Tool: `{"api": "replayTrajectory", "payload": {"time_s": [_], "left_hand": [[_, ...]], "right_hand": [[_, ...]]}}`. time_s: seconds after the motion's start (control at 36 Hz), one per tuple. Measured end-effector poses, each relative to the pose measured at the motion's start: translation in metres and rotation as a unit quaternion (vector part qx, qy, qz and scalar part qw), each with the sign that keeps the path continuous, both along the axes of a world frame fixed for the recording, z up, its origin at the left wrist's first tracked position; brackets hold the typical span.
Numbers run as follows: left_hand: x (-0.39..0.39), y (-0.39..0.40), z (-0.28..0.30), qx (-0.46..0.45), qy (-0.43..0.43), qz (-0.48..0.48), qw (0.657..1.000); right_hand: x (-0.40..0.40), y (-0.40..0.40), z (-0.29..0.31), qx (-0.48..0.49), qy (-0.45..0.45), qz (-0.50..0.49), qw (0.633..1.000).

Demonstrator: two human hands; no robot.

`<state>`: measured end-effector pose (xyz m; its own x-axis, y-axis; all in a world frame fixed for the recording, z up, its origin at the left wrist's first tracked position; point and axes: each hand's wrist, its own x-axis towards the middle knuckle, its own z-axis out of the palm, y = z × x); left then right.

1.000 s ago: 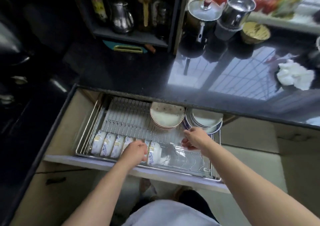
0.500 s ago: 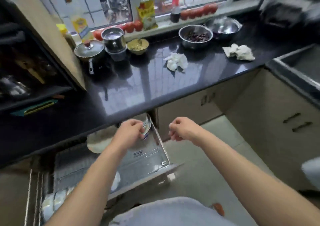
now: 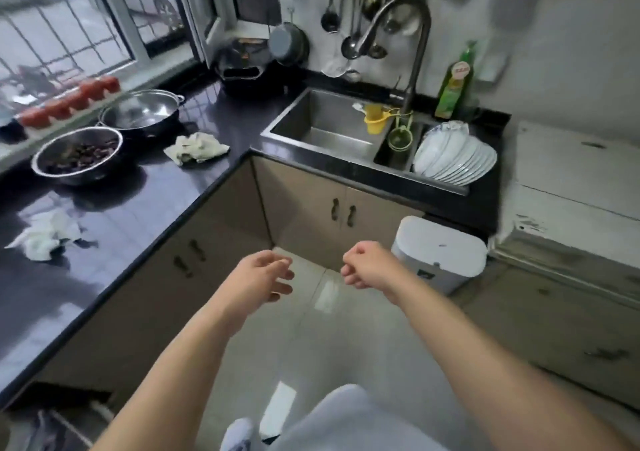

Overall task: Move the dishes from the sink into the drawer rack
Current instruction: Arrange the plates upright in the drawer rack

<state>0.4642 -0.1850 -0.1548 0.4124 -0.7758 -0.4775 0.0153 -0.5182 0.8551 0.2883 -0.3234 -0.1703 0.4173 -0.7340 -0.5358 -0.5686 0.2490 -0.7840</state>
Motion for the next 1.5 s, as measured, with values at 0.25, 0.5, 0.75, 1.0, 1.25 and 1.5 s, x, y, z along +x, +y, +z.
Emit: {"api": "replayTrajectory", "payload": {"time_s": [0.25,0.5,0.75,1.0,1.25,1.5], "left_hand": [[-0.012,-0.108,-0.017,0.029,0.002,-0.063,0.998],[0.034,-0.209,-0.036,0.032,0.005,-0.065,0.997],[0.048,-0.326,-0.031,0.026,-0.002,-0.106,0.994],[0.024,-0.404,-0.036,0.065,0.027,-0.115,0.991],[0.014,-0.452,-0.038,0.096,0.001,-0.095,0.991],[0.002,-0.469,-0.039,0.116,-0.004,-0.103,0.988]], "right_hand": [[-0.054,-0.073,-0.023,0.023,0.036,-0.092,0.995],[-0.01,-0.183,-0.014,-0.003,0.035,-0.069,0.997],[-0.027,-0.266,-0.027,-0.005,0.03,-0.138,0.99],[-0.056,-0.352,-0.081,0.005,0.122,-0.115,0.986],[-0.055,-0.493,-0.067,-0.285,0.294,0.217,0.886],[-0.045,-0.589,-0.049,-0.306,0.469,0.545,0.624]]}}
